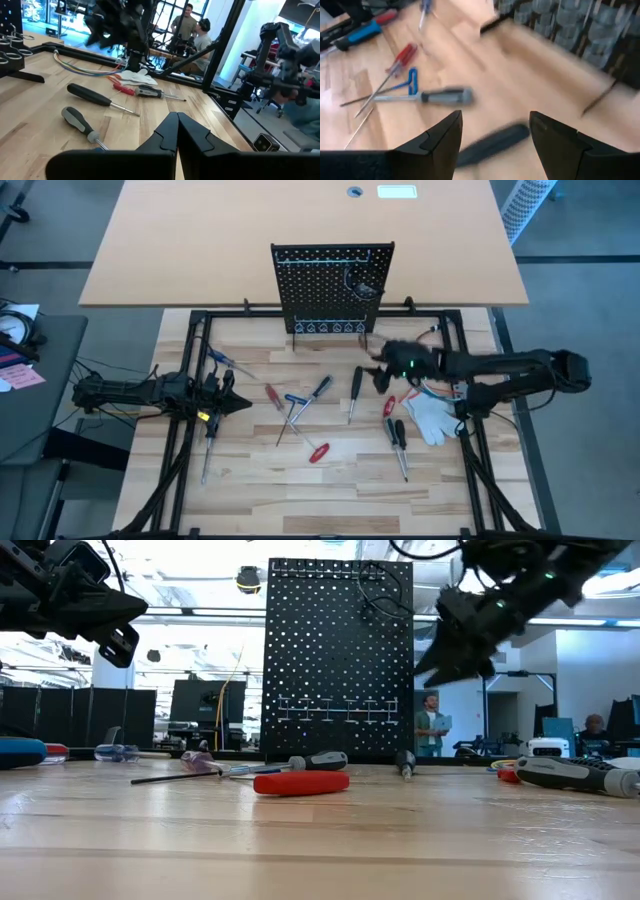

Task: Hang tools onto peg board
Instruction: Hang the top black screwdriver on the pegboard

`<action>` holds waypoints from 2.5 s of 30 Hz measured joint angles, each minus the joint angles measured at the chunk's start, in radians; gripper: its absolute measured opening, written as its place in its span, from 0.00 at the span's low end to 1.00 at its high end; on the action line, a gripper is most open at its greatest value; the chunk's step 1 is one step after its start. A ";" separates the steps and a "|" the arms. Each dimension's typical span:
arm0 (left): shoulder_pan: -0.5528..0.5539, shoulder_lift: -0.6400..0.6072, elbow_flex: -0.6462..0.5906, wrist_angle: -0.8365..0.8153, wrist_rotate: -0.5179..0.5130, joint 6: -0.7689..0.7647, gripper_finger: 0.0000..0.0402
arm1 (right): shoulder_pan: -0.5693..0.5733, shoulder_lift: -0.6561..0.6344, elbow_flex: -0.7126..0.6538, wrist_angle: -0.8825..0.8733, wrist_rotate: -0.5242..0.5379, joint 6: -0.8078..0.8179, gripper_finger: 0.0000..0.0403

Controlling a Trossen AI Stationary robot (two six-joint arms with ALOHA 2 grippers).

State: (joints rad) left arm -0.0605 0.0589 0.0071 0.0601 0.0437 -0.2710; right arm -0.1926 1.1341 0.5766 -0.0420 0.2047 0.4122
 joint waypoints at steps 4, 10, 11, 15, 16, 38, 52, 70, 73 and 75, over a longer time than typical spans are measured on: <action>0.000 0.000 0.000 0.003 0.000 0.004 0.00 | 0.134 0.031 -0.097 0.189 0.012 0.223 0.60; 0.000 0.000 0.000 0.010 0.000 0.036 0.00 | 0.201 0.203 -0.099 0.315 0.069 0.266 0.60; 0.000 0.000 0.000 0.012 0.000 0.039 0.00 | 0.195 0.235 -0.076 0.291 0.100 0.275 0.60; 0.000 0.000 0.000 0.033 0.000 0.042 0.00 | 0.137 0.359 0.040 0.107 0.214 0.370 0.60; 0.000 0.000 0.000 0.036 0.000 0.042 0.00 | 0.120 0.384 0.067 0.068 0.222 0.378 0.60; 0.000 0.000 0.000 -0.019 0.000 -0.022 0.00 | 0.077 0.696 0.336 -0.165 0.213 0.407 0.47; 0.000 0.000 0.000 -0.020 0.000 -0.029 0.00 | 0.158 0.592 0.310 0.072 0.352 0.132 0.28; -0.002 0.401 0.000 0.449 -0.105 -0.092 0.00 | 0.283 0.590 -0.045 1.579 0.066 -0.390 0.28; -0.002 0.616 0.008 0.668 -0.140 -0.021 0.00 | 0.274 0.588 -0.001 1.590 -0.028 -0.428 0.28; -0.002 0.771 0.034 0.757 -0.158 0.056 0.03 | 0.273 0.588 0.027 1.610 -0.080 -0.465 0.28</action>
State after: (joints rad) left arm -0.0626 0.8304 0.0414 0.8173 -0.1142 -0.2148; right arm 0.0805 1.7218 0.6035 1.5678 0.1246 -0.0529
